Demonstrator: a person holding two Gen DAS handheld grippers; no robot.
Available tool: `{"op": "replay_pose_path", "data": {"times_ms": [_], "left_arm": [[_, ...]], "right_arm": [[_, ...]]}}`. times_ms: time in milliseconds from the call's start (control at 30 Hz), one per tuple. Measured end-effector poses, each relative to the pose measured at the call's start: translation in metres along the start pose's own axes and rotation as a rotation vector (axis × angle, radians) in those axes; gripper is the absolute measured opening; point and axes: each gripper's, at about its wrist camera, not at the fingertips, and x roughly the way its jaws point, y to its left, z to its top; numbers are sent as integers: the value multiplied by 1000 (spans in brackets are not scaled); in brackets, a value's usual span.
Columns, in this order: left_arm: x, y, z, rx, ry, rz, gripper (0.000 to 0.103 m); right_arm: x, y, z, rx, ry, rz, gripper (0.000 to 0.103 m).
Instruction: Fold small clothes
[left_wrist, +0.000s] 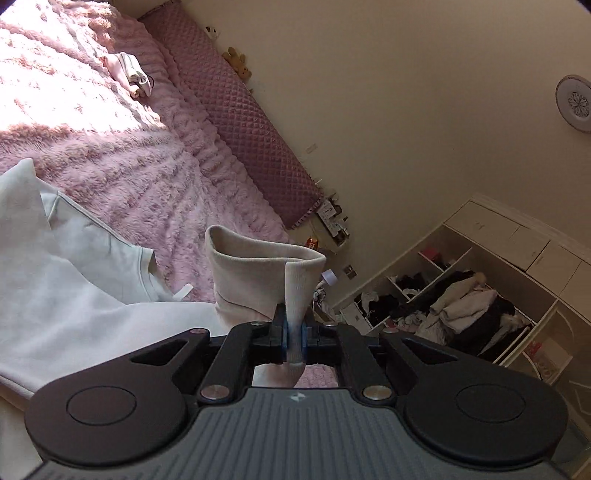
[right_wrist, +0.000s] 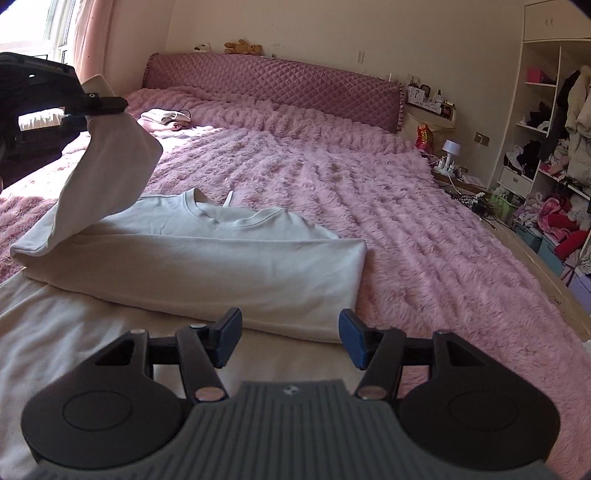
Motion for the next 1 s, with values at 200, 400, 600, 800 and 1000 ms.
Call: {"op": "replay_pose_path", "data": {"times_ms": [200,400,600,800,1000], "left_arm": [[75,23,-74,96,275,143,13],[81,2,-98,230,433,128,46],[12,-35,-62,407,373,47,67],[-48,-3,-12,553,327,281,72],[-93,38,19,791,371,624,72]], "right_arm": [[6,-38,-17,79,72,-42,54],[20,-64,-13,225,97,7,61],[48,-79,9,415,70,101,67],[96,-66,16,406,81,260,68],[155,-59,14,483,169,338,68]]}}
